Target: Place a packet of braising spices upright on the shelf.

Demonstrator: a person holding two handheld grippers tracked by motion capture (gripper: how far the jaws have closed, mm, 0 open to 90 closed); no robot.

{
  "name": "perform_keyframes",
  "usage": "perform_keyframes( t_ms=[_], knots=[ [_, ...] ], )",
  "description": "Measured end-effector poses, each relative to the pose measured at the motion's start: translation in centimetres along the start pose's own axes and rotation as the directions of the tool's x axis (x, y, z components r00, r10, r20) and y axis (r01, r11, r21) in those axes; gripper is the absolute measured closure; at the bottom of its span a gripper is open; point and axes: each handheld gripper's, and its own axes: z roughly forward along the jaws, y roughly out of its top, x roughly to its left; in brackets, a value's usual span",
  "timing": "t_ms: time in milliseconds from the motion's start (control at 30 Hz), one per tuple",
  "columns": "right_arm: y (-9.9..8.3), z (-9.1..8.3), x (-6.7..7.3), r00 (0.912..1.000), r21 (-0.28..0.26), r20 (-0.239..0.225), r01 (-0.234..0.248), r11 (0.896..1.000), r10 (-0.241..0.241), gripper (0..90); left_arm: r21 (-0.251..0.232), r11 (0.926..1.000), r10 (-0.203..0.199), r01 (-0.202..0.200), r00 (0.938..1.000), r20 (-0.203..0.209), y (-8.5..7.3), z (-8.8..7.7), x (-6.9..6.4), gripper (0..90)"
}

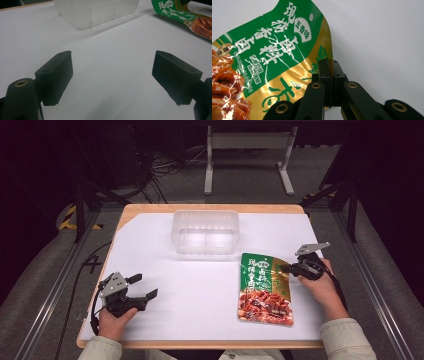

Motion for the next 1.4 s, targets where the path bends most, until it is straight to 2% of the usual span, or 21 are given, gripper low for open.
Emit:
perform_keyframes(
  t_ms=[133, 367, 500, 733, 900, 1067, 1400],
  knots=[
    [0.1, -0.9, 0.2, 1.0000, -0.010, -0.005, -0.002, 1.000, 0.002, 90.0, 0.004, 1.0000, 0.000, 0.000, 1.0000, 0.002, 0.2, 0.3, -0.1, 17.7],
    [1.1, -4.3, 1.1, 0.9995, -0.076, -0.031, -0.001, 0.997, -0.001, 90.0, 0.000, 1.0000, 0.008, -0.008, 1.0000, 0.004, 0.5, 0.7, 0.0, 18.4],
    [1.8, -6.1, 2.0, 0.9991, -0.103, -0.034, 0.023, 0.994, -0.027, 90.0, 0.000, 1.0000, 0.007, -0.007, 1.0000, -0.002, 0.6, 0.7, -0.1, 19.0],
    [2.6, -8.0, 3.2, 0.9976, -0.127, -0.034, 0.056, 0.990, -0.061, 90.0, -0.012, 0.9999, 0.003, -0.003, 0.9999, -0.012, 0.6, 0.5, 0.0, 19.5],
    [3.1, -10.0, 4.5, 0.9954, -0.159, -0.055, 0.069, 0.985, -0.079, 90.0, -0.016, 0.9999, 0.003, -0.003, 0.9999, -0.016, 0.6, 0.3, 0.0, 19.8],
    [3.8, -11.9, 6.2, 0.9904, -0.187, -0.070, 0.104, 0.977, -0.119, 90.0, -0.018, 0.9998, 0.001, -0.001, 0.9999, -0.017, 0.6, 0.2, 0.0, 19.9],
    [4.3, -14.0, 7.6, 0.9851, -0.246, -0.071, 0.135, 0.960, -0.157, 90.0, -0.021, 0.9998, -0.003, 0.003, 0.9999, -0.010, 0.6, 0.3, -0.1, 19.8]
  ],
)
